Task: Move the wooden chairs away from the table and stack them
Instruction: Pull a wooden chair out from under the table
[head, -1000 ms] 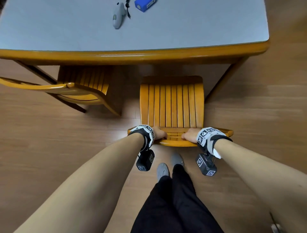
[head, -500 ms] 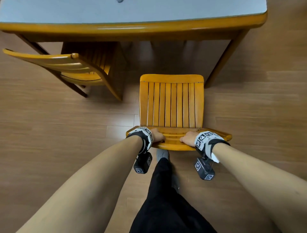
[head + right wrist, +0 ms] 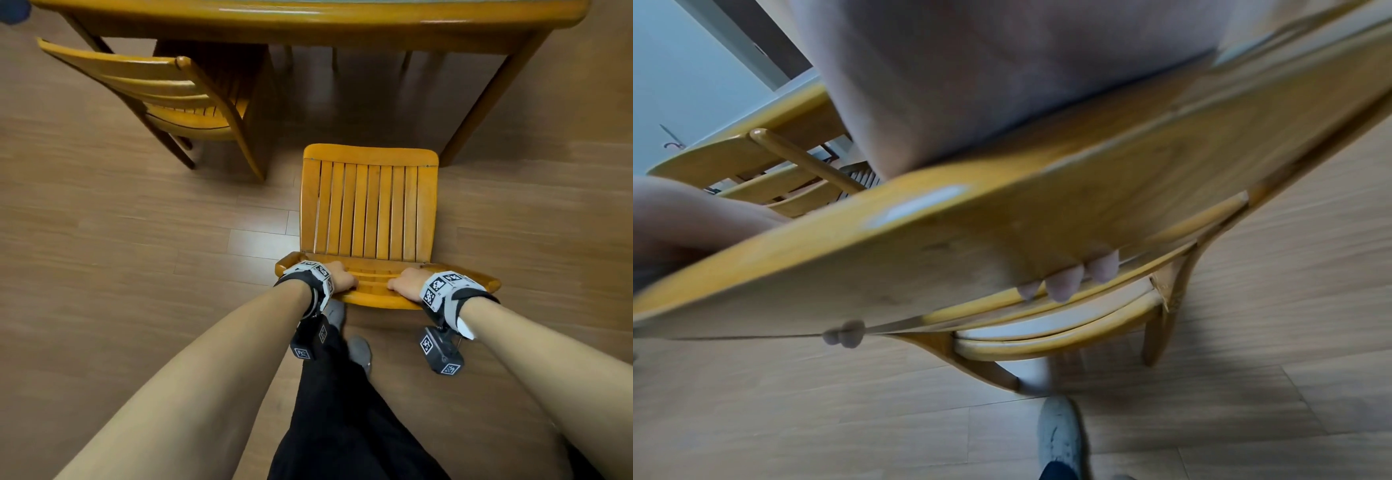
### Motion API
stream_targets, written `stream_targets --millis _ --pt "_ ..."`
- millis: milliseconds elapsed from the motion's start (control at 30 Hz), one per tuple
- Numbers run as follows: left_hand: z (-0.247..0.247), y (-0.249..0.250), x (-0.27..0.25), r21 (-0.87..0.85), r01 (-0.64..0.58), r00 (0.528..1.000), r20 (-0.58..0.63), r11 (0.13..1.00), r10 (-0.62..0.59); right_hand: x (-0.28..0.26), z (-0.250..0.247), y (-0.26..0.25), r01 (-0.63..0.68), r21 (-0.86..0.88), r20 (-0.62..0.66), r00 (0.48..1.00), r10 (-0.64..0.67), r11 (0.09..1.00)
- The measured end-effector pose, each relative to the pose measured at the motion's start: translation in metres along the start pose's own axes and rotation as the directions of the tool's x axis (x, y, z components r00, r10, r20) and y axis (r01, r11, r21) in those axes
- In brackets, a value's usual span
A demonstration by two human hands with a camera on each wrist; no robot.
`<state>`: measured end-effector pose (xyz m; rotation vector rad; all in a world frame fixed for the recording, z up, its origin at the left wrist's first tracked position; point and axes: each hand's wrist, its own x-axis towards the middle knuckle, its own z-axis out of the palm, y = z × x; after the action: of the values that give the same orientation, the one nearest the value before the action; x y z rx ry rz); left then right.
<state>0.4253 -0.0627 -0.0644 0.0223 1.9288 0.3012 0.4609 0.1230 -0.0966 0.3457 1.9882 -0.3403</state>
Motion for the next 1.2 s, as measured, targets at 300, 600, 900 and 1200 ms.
stream_targets --millis 300,600,900,1200 --pt "-0.062 -0.037 -0.021 -0.075 -0.146 0.984 -0.113 0.986 0.137 -0.007 -0.052 -0.044 0.019 0.154 -0.057 0.998 -0.010 0.988" --pt "-0.284 -0.158 -0.039 -0.007 -0.153 0.928 -0.346 0.988 0.141 -0.014 -0.181 -0.250 0.172 0.109 -0.216 0.965 -0.146 0.979" --pt "-0.458 -0.333 -0.035 -0.104 -0.051 0.921 -0.390 0.993 0.007 0.017 -0.254 -0.483 0.301 0.234 -0.350 0.913 -0.209 0.924" --pt "-0.590 -0.382 0.026 -0.170 -0.134 0.874 -0.485 0.976 0.035 0.085 -0.298 -0.617 0.439 0.104 -0.547 0.775 -0.317 0.892"
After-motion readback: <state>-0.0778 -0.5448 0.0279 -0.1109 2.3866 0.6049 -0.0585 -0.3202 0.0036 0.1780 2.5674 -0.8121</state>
